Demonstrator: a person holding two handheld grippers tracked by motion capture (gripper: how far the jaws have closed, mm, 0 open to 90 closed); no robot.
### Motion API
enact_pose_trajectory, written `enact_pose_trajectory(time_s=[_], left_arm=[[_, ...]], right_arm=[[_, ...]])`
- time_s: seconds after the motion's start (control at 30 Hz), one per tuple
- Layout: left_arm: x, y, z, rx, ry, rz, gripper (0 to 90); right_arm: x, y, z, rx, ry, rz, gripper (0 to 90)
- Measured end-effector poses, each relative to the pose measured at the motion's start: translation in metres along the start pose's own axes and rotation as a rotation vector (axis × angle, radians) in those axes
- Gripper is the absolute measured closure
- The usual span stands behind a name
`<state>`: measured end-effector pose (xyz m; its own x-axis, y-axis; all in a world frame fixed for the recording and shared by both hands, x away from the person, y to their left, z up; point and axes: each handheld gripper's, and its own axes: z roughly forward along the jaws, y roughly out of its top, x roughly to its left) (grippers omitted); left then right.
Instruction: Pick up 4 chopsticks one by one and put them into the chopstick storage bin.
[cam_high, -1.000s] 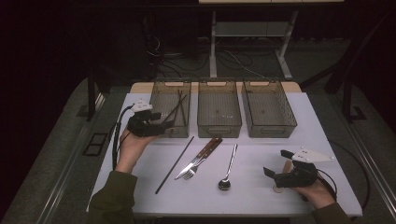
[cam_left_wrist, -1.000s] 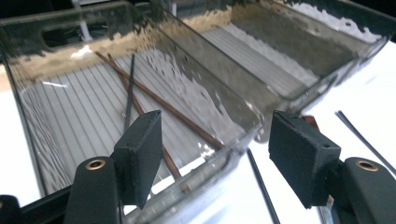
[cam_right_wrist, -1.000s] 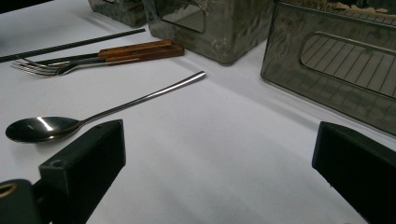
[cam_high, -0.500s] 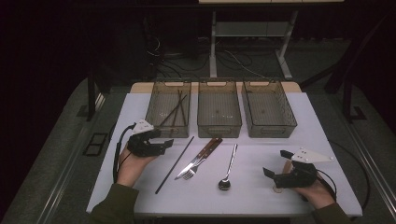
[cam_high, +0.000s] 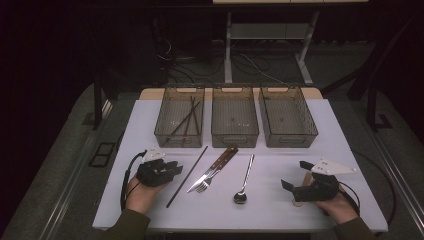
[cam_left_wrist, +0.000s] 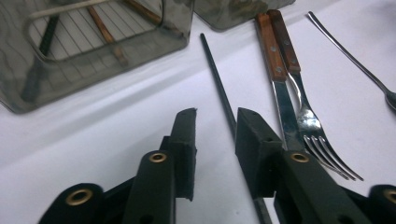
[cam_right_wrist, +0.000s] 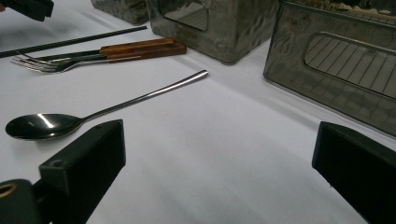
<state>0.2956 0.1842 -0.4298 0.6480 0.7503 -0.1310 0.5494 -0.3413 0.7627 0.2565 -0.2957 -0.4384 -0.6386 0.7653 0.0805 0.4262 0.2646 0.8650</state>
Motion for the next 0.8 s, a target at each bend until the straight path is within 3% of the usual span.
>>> enact_pose_trajectory(time_s=[0.27, 0.33, 0.53, 0.8], left_arm=[[-0.010, -0.002, 0.014, 0.055, -0.036, -0.008, 75.5], [-0.011, -0.002, 0.017, 0.073, -0.041, 0.014, 76.6], [-0.013, -0.003, 0.022, 0.109, -0.043, 0.022, 79.0], [-0.015, -0.005, 0.026, 0.113, -0.030, 0.039, 81.3]], right_arm=[[-0.001, 0.000, 0.000, -0.004, -0.002, 0.000, 2.2], [-0.001, 0.000, 0.000, -0.004, -0.003, 0.000, 2.2], [-0.001, 0.000, 0.000, -0.005, -0.002, -0.001, 2.2], [-0.001, 0.000, 0.000, -0.006, -0.004, 0.001, 2.2]])
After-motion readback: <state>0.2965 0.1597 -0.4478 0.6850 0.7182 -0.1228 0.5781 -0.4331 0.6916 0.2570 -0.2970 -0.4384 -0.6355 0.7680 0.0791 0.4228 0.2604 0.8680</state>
